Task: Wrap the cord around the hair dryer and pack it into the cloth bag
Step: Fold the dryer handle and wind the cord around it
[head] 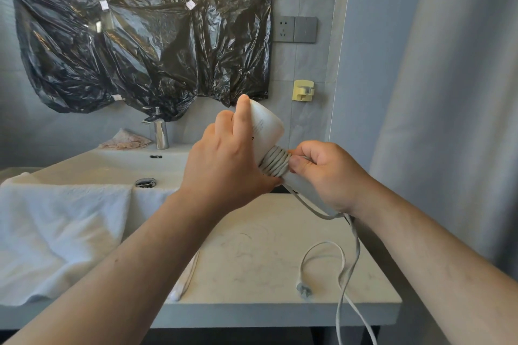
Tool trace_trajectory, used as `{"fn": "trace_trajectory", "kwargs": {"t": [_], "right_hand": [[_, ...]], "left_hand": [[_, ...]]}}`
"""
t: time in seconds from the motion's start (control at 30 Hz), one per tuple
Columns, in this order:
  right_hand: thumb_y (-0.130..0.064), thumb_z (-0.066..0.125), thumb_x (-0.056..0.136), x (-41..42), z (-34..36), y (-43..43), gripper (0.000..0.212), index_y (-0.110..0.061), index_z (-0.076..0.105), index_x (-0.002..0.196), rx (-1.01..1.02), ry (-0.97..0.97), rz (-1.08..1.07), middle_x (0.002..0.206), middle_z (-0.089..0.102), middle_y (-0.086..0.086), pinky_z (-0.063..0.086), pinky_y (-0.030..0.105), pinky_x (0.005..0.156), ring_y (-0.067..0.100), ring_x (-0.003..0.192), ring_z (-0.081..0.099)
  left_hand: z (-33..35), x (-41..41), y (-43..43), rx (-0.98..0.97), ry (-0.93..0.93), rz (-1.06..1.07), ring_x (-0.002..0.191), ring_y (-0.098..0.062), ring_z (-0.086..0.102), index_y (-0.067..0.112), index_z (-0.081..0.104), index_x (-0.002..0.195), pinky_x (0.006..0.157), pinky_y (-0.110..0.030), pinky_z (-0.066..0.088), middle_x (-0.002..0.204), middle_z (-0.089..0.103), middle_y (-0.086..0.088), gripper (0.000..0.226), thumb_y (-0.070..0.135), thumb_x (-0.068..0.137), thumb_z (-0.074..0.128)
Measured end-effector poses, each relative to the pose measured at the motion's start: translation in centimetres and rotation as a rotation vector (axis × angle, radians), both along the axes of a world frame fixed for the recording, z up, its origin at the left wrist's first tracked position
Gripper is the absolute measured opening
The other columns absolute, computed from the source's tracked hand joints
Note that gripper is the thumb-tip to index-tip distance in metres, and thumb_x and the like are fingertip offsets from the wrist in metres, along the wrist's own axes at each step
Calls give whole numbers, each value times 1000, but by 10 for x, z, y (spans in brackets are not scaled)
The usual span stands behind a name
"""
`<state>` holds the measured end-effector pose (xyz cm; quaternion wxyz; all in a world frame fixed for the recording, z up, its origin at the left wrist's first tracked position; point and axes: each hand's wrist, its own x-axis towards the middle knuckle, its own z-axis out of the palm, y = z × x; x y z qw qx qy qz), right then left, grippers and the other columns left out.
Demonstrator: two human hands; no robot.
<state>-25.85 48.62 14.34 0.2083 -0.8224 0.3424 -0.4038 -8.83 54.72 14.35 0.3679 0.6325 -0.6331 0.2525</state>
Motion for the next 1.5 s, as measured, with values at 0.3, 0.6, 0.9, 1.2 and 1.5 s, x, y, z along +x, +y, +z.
{"fn": "trace_trajectory", "kwargs": {"t": [0.3, 0.6, 0.9, 1.2, 1.5], "right_hand": [[-23, 58, 93, -1, -2, 1, 20, -10, 64, 79, -67, 6, 41, 79, 67, 16, 47, 40, 70, 26, 71, 55], [-13, 63, 91, -9, -5, -8, 13, -10, 74, 85, 85, -113, 111, 102, 75, -7, 52, 38, 94, 10, 98, 69], [-23, 69, 87, -18, 5, -10, 16, -24, 70, 72, 3, 10, 65, 67, 67, -5, 47, 22, 61, 4, 60, 55], [-34, 81, 69, -22, -8, -19, 15, -25, 69, 73, 406, -271, 440, 72, 65, -3, 48, 22, 57, 10, 61, 57], [-45, 97, 29, -14, -25, -31, 46, -27, 77, 66, 711, -576, 634, 73, 74, -3, 56, 23, 53, 11, 58, 68]], "left_hand": [[-2, 2, -2, 166, 152, -103, 123, -26, 50, 21, 8, 156, 86, -32, 39, 139, 49, -4, 146, 67, 42, 87], [1, 22, -11, 227, 494, -335, 95, -18, 62, 32, 54, 120, 81, -43, 55, 102, 65, 9, 87, 51, 45, 92], [-4, 27, -6, 116, 476, -358, 98, -18, 61, 43, 45, 130, 84, -45, 55, 105, 62, 16, 96, 54, 43, 86], [-9, 28, -4, 132, 606, -574, 102, -23, 65, 38, 53, 125, 87, -50, 55, 108, 69, 4, 93, 50, 41, 91], [-19, 23, -10, 186, 873, -735, 93, -26, 71, 31, 60, 122, 79, -48, 61, 101, 74, -6, 87, 35, 41, 92]]}}
